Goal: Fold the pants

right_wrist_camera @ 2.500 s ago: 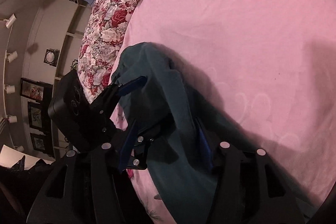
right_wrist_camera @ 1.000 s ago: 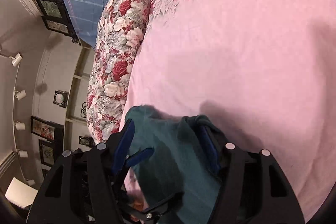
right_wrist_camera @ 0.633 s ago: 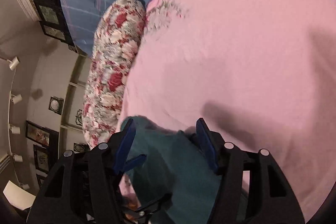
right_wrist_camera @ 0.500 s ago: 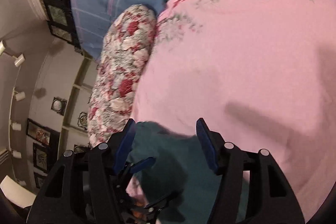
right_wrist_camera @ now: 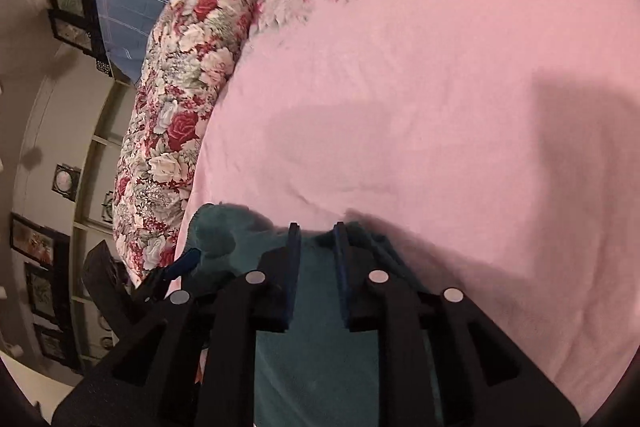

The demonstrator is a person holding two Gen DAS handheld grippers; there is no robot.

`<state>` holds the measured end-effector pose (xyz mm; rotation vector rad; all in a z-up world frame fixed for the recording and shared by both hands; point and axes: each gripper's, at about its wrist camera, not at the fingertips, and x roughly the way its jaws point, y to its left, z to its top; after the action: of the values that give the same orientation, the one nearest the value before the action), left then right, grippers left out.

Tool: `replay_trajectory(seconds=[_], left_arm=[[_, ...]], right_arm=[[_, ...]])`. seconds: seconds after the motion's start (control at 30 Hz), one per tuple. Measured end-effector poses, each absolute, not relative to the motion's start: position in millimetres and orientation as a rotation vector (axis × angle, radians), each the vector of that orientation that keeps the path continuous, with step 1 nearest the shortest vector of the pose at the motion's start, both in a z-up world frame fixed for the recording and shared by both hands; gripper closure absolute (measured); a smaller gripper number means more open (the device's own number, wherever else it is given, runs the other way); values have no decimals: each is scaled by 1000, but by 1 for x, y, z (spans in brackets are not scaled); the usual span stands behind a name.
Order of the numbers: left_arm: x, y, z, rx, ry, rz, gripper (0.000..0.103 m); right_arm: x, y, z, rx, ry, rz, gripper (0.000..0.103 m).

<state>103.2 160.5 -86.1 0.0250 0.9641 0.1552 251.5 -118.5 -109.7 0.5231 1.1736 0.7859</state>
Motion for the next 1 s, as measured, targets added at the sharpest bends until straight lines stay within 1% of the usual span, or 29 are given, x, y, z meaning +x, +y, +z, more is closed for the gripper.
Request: replay_trajectory(seconds=[0.1,0.17,0.23,0.27,0.3,0.33,0.37,0.4,0.47,0.53,0.6,0.63,0.67,0.73,0.77,0.87,0.9,0.97,1.0], left_arm=[[91,162,-67,5,884,150,2],[96,168,-66,17,873,208,2],[115,187,-83,10,930,270,2],[123,197,-96,3,974,309,2],[124,208,-100,-78,1000,282,2],[122,218,-100,-145,1008,273,2],[113,222,-96,-160,992,280,2],[108,221,-91,-145,974,293,2],[93,211,-79,-104,931,309,2],[78,192,-65,-85,887,237,2],[73,170,-67,36,879,222,2],[79,159,-82,108,924,224,2],[84,158,-95,126,967,231,2],[88,168,-94,24,966,257,2],[87,166,-89,7,967,268,2],[69,141,-57,-30,857,195,2],[64,124,-46,-24,826,147,2],[52,76,-25,7,768,-1,2],[46,46,-17,33,745,-80,2]], right_arm=[[227,-114,-78,436,1112,844,76],[218,-106,-75,374,1119,837,76],[222,-96,-92,326,1177,772,76],[227,-92,-108,318,1226,737,79],[230,-94,-117,340,1206,742,82],[228,-98,-121,350,1206,735,82],[222,-102,-118,371,1194,730,79],[214,-105,-111,369,1183,747,75],[183,-113,-91,316,1139,812,74],[153,-126,-83,254,1130,814,73],[129,-142,-94,219,1161,766,73],[124,-151,-105,247,1178,755,75],[121,-160,-109,292,1147,766,75],[112,-172,-104,306,1123,739,72],[104,-181,-95,313,1080,743,72],[72,-230,-54,292,887,686,70],[59,-261,-43,298,834,614,68],[37,-322,-31,306,766,443,61],[23,-362,-27,297,734,311,54]])
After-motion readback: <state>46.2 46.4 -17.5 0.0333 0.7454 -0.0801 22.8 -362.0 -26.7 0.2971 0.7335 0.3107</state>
